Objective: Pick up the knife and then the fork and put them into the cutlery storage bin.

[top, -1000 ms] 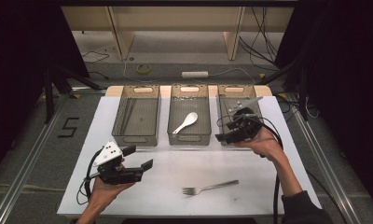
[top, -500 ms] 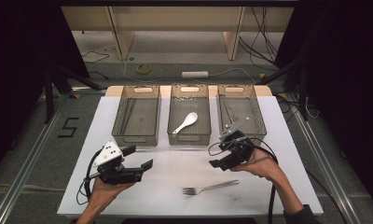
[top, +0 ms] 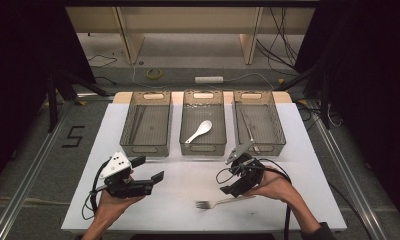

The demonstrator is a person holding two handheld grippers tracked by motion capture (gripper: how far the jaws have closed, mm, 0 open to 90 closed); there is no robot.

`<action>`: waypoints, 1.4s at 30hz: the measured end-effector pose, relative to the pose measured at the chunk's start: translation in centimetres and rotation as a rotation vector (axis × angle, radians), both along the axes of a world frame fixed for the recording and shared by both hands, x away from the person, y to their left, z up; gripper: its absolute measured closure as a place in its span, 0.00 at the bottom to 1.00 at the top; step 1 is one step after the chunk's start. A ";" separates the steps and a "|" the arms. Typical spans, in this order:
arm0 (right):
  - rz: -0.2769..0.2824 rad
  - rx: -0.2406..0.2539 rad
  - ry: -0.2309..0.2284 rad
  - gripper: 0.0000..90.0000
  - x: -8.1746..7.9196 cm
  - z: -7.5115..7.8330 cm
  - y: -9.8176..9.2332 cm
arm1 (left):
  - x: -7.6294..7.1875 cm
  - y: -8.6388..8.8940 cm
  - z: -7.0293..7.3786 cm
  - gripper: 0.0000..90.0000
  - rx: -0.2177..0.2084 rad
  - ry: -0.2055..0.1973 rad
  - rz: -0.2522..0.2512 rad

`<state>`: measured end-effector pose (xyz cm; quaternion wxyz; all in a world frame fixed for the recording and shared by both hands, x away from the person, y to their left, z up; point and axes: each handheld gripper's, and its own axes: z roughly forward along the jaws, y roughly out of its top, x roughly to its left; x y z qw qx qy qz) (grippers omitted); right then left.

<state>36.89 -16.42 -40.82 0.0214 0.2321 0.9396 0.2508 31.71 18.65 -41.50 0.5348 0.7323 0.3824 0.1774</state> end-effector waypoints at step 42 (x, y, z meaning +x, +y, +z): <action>0.138 -0.216 0.056 0.69 -1.3 -4.6 1.7 | -0.1 0.0 0.0 0.17 0.010 -0.001 -0.006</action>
